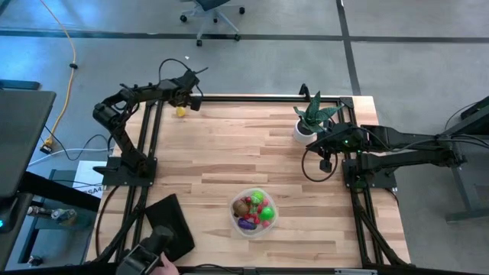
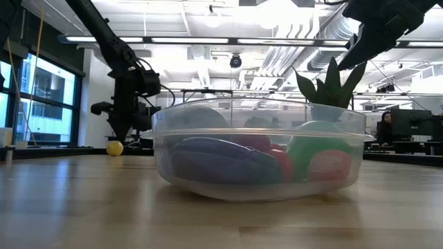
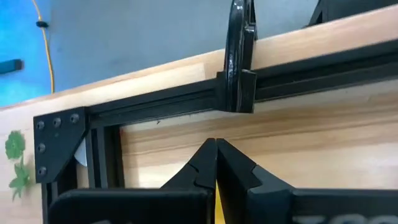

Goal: Pick and placing Produce into tupperware
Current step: Put the yellow lemon into the transparent container

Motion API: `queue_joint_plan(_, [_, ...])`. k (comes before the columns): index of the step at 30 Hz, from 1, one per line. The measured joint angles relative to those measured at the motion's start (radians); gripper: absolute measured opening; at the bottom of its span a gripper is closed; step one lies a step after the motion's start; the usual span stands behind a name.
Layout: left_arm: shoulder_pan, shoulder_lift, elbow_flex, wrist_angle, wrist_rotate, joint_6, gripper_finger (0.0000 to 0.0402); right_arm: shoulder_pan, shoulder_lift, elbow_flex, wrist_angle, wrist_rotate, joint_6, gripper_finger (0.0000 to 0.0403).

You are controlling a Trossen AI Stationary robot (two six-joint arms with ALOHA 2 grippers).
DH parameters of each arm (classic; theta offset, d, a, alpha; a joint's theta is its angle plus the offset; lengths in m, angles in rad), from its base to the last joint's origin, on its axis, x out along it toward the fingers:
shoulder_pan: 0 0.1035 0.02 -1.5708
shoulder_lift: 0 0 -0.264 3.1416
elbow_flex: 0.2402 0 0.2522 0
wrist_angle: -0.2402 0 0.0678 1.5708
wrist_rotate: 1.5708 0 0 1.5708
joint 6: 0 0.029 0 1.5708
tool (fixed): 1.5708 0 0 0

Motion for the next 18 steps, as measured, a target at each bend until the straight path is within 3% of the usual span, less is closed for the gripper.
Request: queue_joint_plan(18, [-0.017,0.111,0.072,-0.111,-0.049,0.025,0.0001,0.0,0.0,0.0,0.0,-0.027,-0.004,0.0026])
